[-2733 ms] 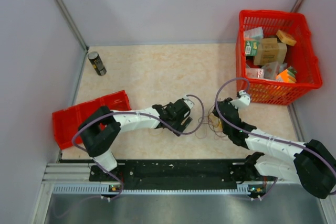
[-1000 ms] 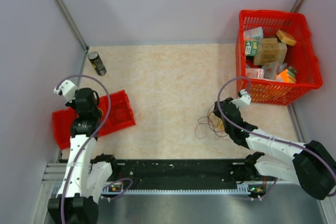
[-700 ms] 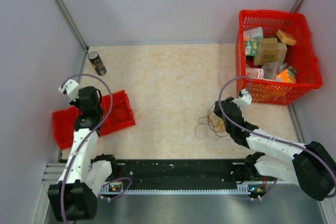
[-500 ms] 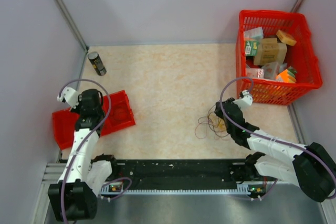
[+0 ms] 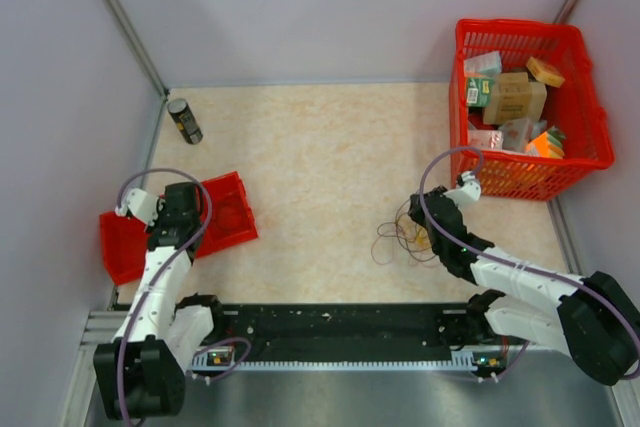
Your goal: Untangle the cables
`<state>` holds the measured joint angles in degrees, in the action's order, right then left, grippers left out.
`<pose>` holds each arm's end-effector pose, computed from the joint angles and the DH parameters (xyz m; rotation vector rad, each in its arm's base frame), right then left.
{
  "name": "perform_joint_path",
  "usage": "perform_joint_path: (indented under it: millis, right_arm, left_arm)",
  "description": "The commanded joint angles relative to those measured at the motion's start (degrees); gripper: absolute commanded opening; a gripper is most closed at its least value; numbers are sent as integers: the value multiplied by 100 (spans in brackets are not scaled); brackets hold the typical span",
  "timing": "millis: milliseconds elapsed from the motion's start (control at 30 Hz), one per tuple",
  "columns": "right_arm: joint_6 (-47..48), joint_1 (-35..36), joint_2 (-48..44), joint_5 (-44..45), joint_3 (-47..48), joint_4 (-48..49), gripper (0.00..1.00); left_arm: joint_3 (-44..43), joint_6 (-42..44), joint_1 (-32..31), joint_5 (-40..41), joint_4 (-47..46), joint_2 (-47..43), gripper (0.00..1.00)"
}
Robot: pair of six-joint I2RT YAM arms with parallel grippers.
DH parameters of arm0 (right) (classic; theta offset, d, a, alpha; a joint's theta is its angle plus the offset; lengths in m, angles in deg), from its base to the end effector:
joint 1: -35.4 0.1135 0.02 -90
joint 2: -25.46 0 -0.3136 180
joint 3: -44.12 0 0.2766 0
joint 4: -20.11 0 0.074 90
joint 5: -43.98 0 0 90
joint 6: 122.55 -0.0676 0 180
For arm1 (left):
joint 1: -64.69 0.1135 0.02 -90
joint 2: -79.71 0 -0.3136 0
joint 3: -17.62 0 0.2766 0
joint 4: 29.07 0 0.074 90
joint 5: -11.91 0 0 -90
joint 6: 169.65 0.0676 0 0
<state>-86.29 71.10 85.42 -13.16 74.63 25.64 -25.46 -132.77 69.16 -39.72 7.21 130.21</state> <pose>0.2028 0.1006 0.1960 0.6621 1.8314 0.4746 0.1828 0.0564 0.2320 -1.3067 1.7179 0.3009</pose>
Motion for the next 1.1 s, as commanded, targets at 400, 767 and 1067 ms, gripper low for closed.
perform_joint_path:
  millis: [400,767,1067]
  right_arm:
    - [310,-55,313,-438,355,197,0]
    - [1752,620,2281,-3881,1698,1612,0]
    - [1234,728,2775,-5860,1911,2284,30]
  left_arm:
    - [-926,1724,28,-1767,-255,-1077,76]
    - [-112,2228,-901,-6702,-1545,-1059,69]
    - [330,1893,-3548,-5789,-2331,-289,61]
